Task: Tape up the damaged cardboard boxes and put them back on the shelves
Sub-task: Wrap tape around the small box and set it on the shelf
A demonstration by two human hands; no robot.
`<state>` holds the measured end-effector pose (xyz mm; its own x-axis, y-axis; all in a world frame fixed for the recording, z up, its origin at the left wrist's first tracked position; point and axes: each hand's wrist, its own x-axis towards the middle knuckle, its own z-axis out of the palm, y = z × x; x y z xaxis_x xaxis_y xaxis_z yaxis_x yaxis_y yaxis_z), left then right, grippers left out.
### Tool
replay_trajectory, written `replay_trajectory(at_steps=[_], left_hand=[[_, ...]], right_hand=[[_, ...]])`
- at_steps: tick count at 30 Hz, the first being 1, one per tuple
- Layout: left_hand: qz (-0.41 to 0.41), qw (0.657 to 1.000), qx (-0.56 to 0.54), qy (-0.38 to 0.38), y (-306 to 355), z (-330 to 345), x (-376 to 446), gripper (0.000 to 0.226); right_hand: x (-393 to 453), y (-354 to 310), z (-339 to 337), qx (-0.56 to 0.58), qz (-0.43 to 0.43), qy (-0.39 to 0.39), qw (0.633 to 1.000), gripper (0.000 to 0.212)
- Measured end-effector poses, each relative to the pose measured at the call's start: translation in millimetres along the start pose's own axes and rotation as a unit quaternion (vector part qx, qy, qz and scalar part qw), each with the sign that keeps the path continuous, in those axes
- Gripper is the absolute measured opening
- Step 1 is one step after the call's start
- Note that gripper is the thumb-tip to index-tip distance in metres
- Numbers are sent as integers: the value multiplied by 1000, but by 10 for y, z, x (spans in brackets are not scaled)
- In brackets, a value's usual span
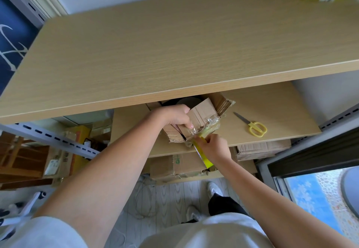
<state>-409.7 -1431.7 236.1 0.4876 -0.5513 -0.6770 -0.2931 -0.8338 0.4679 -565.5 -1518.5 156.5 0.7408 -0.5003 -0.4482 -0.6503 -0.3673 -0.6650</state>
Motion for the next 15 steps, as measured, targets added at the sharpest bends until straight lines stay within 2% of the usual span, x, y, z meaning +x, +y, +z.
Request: replay_trajectory(at_steps=[2, 4, 9, 12, 15], left_hand=[[-6, 1000, -11, -27, 0, -9, -5, 59], [-6, 999, 17, -39, -1, -5, -4, 70], [-7, 998, 52, -23, 11, 74, 60, 73], [-18, 997, 75, -21, 33, 63, 77, 73], [-42, 994, 102, -18, 37, 79, 100, 79]], right_hand=[[29, -21, 6, -3, 0, -13, 1000, 63], [69, -21, 5, 6, 7, -26, 1000, 62], [116, 21, -6, 62, 15, -77, 995, 48], [126, 17, -3, 136, 14, -115, 984, 38], [123, 39, 24, 161, 3, -116, 980, 38]])
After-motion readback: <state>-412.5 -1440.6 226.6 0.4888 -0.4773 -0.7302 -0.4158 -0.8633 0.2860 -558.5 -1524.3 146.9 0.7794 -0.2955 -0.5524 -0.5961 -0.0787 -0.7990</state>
